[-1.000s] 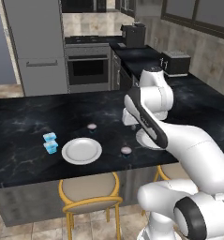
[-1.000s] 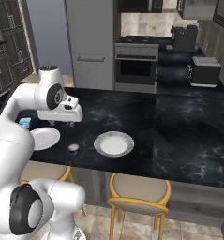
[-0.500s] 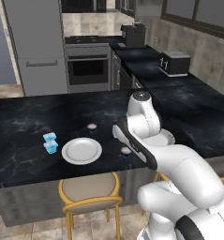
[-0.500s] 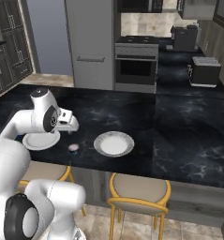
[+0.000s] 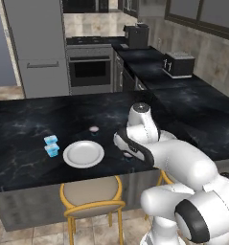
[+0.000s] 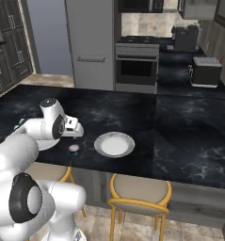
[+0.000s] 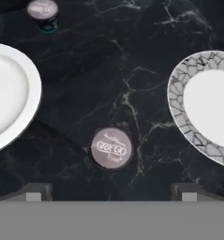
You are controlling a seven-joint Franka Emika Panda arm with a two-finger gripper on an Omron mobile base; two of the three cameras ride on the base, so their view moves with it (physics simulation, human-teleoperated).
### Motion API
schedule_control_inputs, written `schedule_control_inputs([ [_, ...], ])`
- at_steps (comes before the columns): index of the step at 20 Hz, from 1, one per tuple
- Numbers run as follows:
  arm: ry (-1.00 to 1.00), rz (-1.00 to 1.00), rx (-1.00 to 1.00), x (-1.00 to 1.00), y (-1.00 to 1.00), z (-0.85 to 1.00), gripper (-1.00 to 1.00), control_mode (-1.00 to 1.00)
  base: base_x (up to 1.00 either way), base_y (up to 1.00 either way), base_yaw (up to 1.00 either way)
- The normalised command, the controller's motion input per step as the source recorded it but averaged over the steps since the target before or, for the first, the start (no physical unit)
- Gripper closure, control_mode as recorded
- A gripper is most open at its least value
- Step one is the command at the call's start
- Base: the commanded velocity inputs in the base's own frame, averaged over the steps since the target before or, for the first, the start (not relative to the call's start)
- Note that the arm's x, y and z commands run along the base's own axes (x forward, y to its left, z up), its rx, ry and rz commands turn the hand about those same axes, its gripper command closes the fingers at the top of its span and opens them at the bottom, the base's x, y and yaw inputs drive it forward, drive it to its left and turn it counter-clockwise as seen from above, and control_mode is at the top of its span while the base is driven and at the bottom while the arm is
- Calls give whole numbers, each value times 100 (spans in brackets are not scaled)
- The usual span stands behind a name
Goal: Place two yogurt containers on each plate.
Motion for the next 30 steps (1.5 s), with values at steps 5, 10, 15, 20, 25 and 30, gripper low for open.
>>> schedule_control_inputs([
  [5,8,0,0,2,1,-30,-100,-100,0,0,0],
  [10,0,0,0,1,0,-44,-100,-100,0,0,0],
  [15,0,0,0,0,0,-40,-100,-100,0,0,0],
  [20,0,4,2,1,-1,-21,-100,-100,0,0,0],
  [25,0,6,4,2,-5,-12,-100,-100,0,0,0],
  [30,0,4,4,8,-5,-10,-100,-100,0,0,0],
])
